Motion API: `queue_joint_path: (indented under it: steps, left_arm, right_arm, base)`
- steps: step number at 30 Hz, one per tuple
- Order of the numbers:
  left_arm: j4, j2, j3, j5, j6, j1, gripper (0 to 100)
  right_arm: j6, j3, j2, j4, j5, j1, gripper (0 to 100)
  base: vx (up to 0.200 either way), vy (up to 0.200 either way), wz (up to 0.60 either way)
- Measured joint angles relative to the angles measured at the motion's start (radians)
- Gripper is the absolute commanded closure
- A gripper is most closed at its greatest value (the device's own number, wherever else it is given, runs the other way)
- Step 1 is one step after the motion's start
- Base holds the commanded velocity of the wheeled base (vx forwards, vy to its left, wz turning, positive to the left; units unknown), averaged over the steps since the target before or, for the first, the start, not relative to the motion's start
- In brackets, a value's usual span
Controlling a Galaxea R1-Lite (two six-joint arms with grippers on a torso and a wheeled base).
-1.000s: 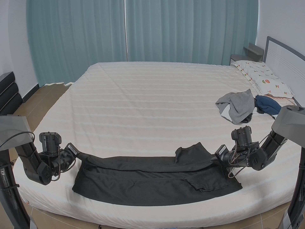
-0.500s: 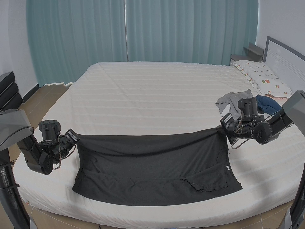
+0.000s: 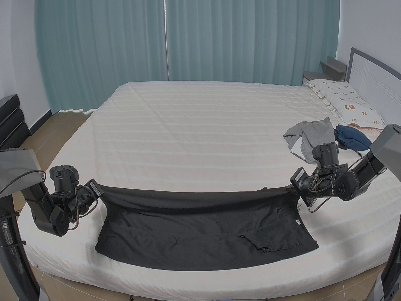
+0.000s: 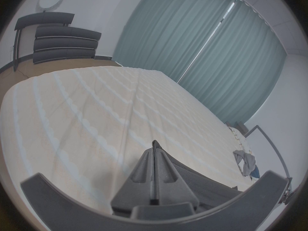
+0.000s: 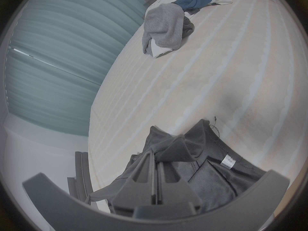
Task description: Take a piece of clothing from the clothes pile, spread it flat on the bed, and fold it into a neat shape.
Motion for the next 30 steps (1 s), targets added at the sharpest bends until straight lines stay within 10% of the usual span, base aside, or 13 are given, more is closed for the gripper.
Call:
queue_joint_path:
  steps: [19, 30]
  left_arm:
    - [0.000, 0.059, -0.142, 0.006, -0.072, 0.002, 100]
    - [-0.012, 0.060, 0.039, -0.007, 0.139, 0.002, 100]
  right_arm:
    - [-0.002, -0.197, 0.049, 0.031, -0.008, 0.000, 100]
    - [-0.147, -0.056, 0.015, 0.145, -0.001, 0.001, 100]
  base:
    - [0.000, 0.000, 0.00]
    - [0.000, 0.000, 0.00]
